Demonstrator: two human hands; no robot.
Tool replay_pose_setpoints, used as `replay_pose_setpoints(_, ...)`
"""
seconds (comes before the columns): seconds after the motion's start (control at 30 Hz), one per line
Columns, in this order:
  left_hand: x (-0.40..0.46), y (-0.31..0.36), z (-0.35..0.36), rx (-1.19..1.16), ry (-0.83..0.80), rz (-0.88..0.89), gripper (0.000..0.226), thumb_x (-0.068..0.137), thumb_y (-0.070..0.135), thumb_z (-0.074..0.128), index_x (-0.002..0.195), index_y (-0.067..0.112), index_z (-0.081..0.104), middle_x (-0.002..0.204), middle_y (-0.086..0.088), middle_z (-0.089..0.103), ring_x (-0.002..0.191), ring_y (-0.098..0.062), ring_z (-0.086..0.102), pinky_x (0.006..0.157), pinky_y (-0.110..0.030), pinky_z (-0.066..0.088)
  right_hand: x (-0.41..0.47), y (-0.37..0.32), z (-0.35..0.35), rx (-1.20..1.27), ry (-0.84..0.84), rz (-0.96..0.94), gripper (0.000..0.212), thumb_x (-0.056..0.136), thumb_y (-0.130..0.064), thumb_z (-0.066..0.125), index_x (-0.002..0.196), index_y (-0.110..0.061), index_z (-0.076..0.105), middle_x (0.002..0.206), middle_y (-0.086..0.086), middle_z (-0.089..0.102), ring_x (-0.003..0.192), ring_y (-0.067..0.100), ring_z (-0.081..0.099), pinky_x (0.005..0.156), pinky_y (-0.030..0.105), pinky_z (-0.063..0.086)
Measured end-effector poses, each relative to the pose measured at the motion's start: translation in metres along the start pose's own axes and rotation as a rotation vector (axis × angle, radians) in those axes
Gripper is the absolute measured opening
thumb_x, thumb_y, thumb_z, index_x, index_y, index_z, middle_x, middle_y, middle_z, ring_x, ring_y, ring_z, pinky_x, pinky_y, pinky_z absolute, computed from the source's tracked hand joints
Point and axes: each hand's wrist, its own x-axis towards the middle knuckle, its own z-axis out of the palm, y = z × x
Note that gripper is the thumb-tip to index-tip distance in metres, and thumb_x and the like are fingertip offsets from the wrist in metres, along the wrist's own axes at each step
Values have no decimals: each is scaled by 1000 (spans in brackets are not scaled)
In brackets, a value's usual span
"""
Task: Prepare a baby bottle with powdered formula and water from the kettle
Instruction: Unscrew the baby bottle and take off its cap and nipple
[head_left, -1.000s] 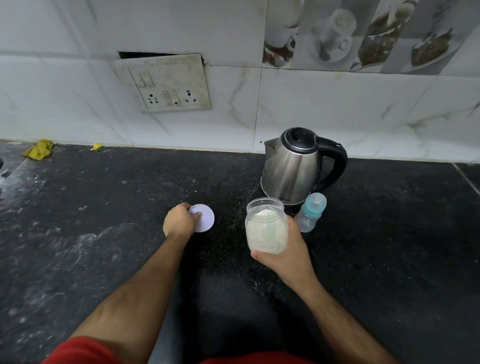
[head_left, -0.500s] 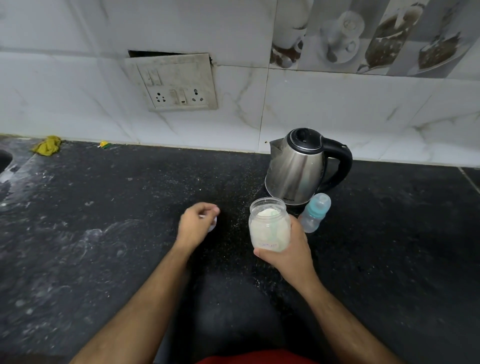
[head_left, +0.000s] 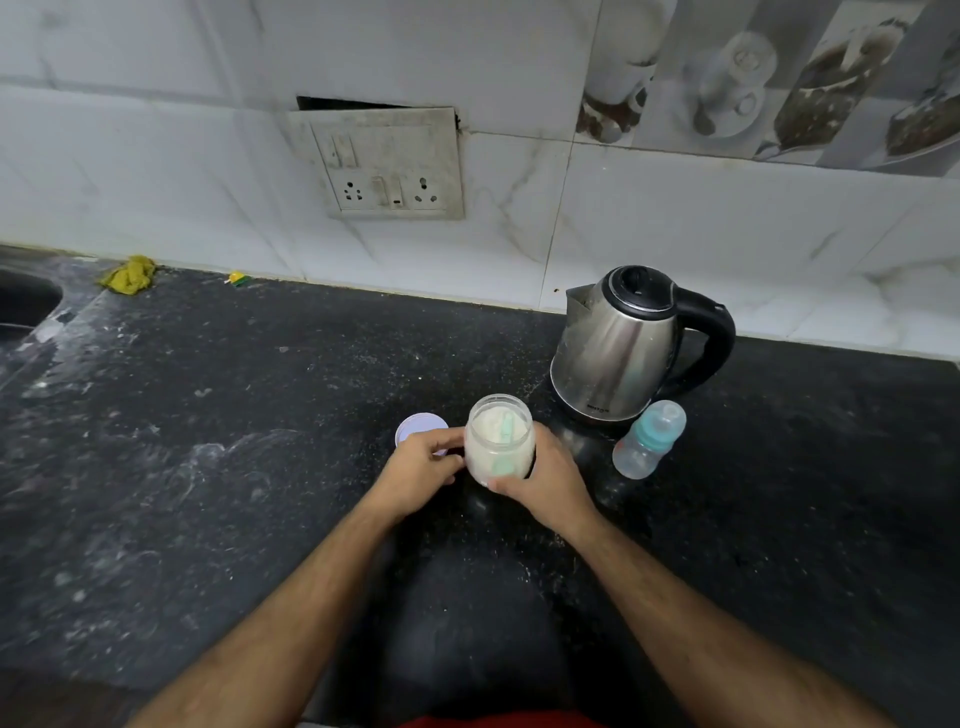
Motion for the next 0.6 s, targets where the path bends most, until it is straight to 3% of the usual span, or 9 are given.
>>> replay_pose_setpoints(0.07,5,1,-7,91,31,3,47,92,-1,55,117,37,69,106,25,72,96,-9,68,84,-22,56,7,1,3,-59,-29,3,67,58,-33,85,120,-19,61,119,-2,65,112,20,60,93,39,50)
replay_pose_setpoints(0.17,8,1,-12,240,63,16,45,90,5,57,120,36,69,100,20,70,75,13,59,81,-10,45,14,-2,7,-82,-38,-6,65,61,-31,86,120,-17,62,120,0,67,112,21,60,94,40,49)
replay_pose_setpoints(0.27,9,-1,-13,302,80,18,48,89,7,55,124,38,67,98,20,68,80,4,59,84,-16,44,19,-4,11,-82,-26,0,65,59,-32,85,118,-16,63,118,1,68,110,23,62,93,40,50)
replay_pose_setpoints(0.43,3,-2,-10,350,108,13,48,91,12,55,131,40,60,95,13,72,81,-3,64,73,-13,42,21,0,14,-123,-47,3,71,59,-35,84,123,-19,59,121,-1,66,112,21,60,94,41,51)
replay_pose_setpoints(0.53,-6,4,-3,343,82,28,45,92,12,58,133,32,56,93,20,69,83,10,64,83,-11,46,24,3,12,-156,-69,12,80,55,-47,81,127,-23,54,124,-3,65,116,22,59,94,43,52)
replay_pose_setpoints(0.6,-12,6,3,325,164,-2,46,92,16,62,136,22,52,105,10,70,101,-5,67,96,-26,48,24,6,10,-188,-88,31,84,59,-48,83,131,-22,49,131,0,62,123,25,55,98,44,49)
